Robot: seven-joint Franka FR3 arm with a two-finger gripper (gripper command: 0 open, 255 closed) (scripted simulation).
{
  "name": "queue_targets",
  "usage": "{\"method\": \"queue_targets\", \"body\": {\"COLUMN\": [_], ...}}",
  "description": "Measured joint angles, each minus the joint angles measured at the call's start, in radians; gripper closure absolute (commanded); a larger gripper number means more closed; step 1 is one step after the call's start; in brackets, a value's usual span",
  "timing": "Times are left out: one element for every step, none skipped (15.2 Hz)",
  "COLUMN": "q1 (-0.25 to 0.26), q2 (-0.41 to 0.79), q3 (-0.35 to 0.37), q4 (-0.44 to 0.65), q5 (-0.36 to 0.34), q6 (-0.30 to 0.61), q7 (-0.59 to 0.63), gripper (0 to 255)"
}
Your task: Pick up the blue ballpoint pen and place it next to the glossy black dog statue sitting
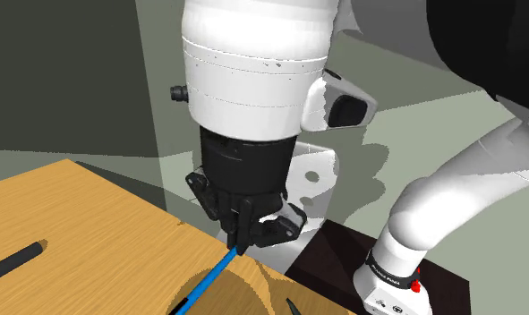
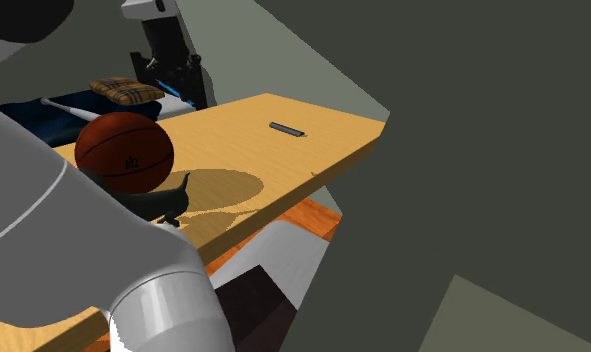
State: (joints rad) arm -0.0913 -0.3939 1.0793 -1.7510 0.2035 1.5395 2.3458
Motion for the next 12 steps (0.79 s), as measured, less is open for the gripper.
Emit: {"method": "queue_targets", "body": {"q1": [0.018, 0.029, 0.041, 0.068, 0.076, 0.090, 0.101, 0.105, 0.116, 0.116, 0.129, 0.126], "q2": [-0.020, -0.031, -0.045, -0.071, -0.081, -0.094, -0.107, -0.112, -0.122, -0.124, -0.137, -0.136], "q3": [-0.006, -0.002, 0.003, -0.012, -0.003, -0.001, 0.004, 0.022, 0.026, 0.047, 0.050, 0.071], "q4": [-0.008, -0.001, -0.001, -0.014, -0.013, -0.011, -0.018, -0.008, -0.003, 0.010, 0.015, 0.032], "q5": [0.016, 0.028, 0.041, 0.061, 0.071, 0.084, 0.096, 0.106, 0.116, 0.125, 0.137, 0.143], "q6": [-0.006, -0.019, -0.025, -0.033, -0.038, -0.048, -0.047, -0.055, -0.065, -0.072, -0.082, -0.091], "q7": [0.009, 0.024, 0.041, 0.049, 0.065, 0.081, 0.095, 0.119, 0.135, 0.158, 0.177, 0.198], "gripper": [255, 255, 255, 255, 255, 255, 255, 255, 255, 255, 255, 255]}}
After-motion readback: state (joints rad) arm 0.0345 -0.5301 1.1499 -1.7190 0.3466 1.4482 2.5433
